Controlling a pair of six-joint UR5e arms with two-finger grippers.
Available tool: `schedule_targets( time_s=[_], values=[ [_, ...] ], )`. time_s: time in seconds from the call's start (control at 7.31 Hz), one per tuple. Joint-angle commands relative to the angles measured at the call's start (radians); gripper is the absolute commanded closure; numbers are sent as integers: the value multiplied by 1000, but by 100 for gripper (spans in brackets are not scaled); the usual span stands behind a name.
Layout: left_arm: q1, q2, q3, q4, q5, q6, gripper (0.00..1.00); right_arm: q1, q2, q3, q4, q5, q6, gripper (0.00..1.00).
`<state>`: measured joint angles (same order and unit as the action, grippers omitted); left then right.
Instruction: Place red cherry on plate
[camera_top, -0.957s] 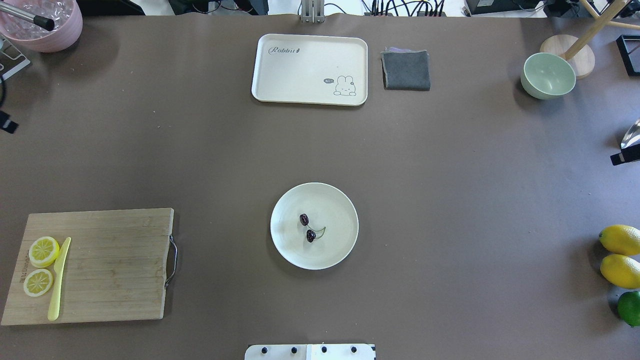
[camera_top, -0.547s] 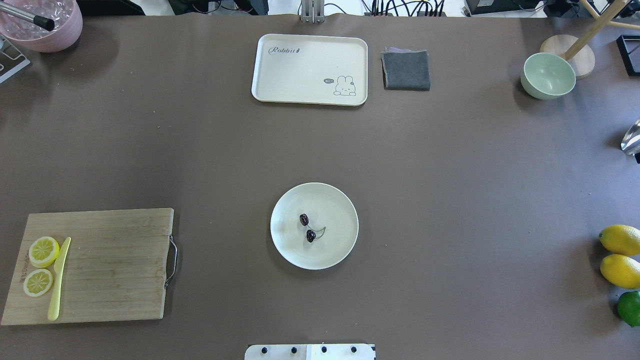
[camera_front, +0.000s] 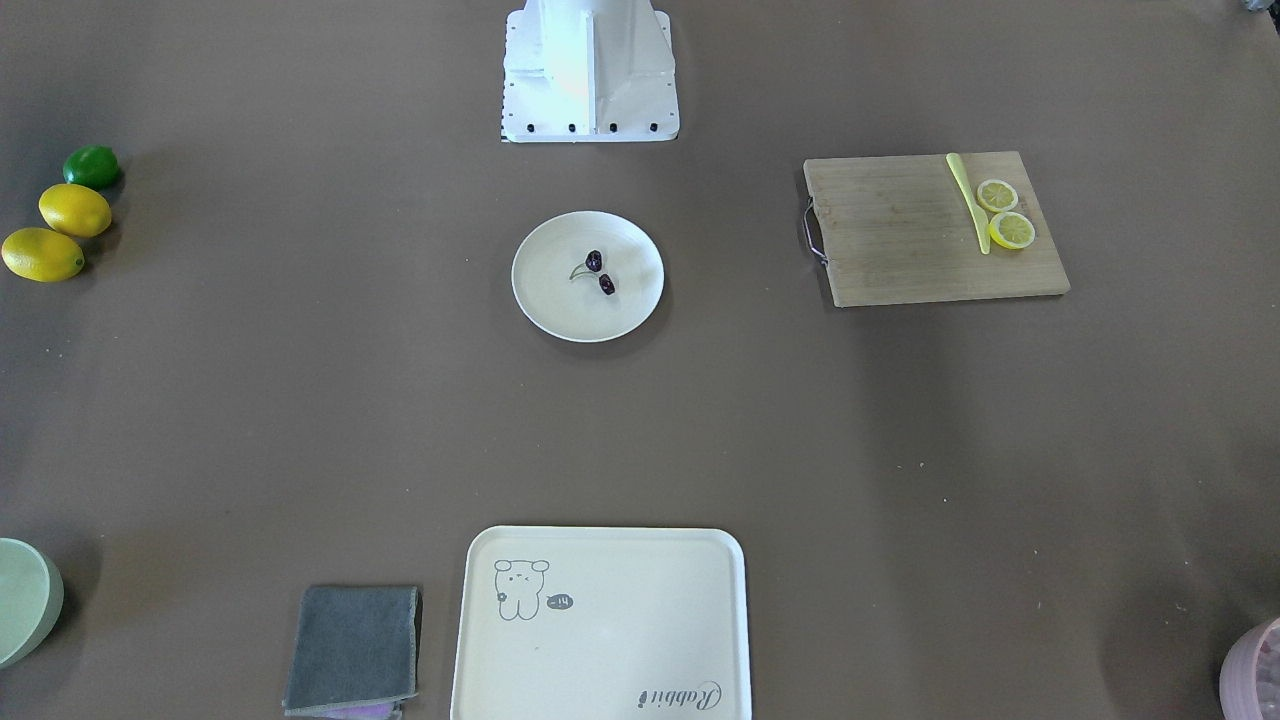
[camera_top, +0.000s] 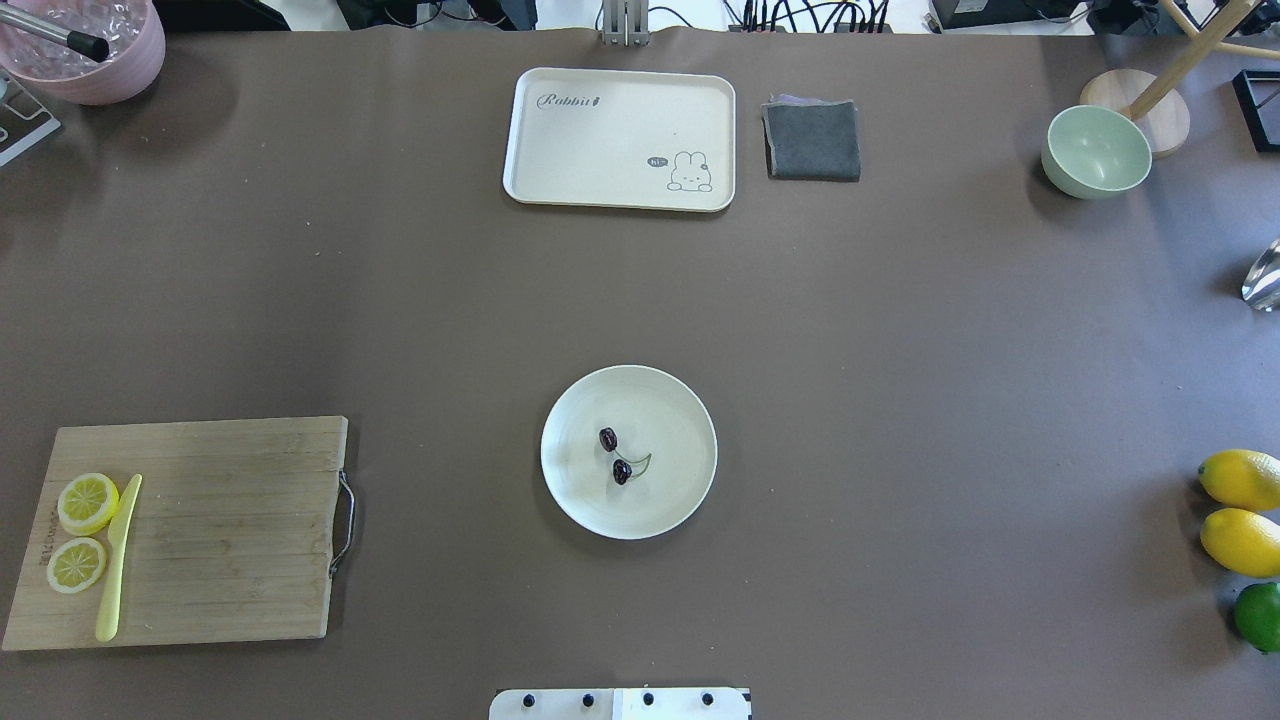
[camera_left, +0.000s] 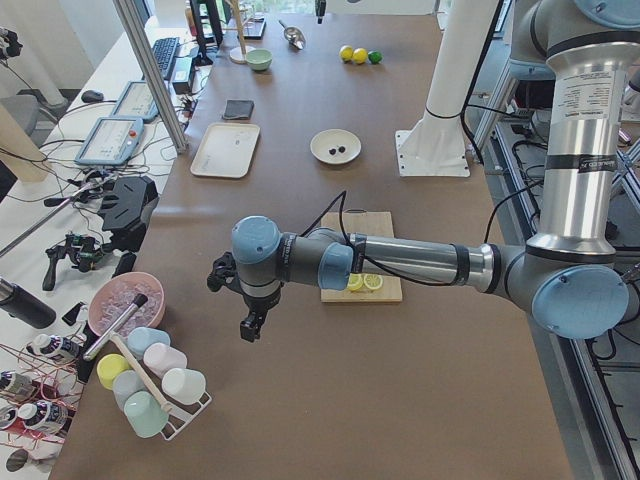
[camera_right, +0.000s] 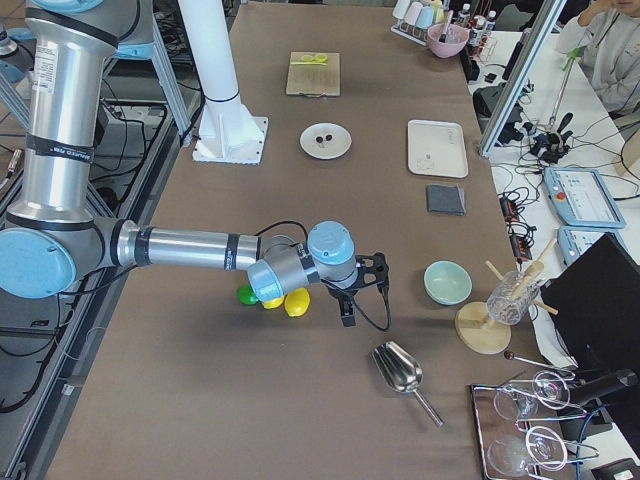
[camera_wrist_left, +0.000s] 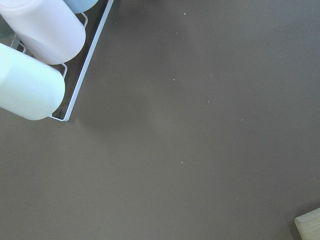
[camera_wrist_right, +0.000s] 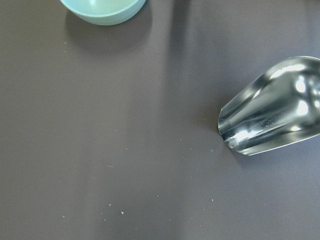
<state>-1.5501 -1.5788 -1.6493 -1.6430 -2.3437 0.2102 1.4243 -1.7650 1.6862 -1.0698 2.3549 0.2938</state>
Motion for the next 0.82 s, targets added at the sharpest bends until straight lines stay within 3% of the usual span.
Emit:
schedule_targets(
  time_s=[0.0, 0.14, 0.41, 0.68],
  values=[
    [-2, 6, -9, 6, 0, -18, 2, 5, -8, 1, 1, 6, -1, 0],
    [-2, 16, -33, 9, -5, -23, 2, 2, -13, 0, -4, 9, -1, 0],
    [1, 13, -29, 9, -26, -86, 2, -21, 71, 9, -134, 0, -1, 0],
    [4, 10, -50, 28, -28, -103, 2, -11, 78, 3, -160, -2, -11, 0]
  ],
)
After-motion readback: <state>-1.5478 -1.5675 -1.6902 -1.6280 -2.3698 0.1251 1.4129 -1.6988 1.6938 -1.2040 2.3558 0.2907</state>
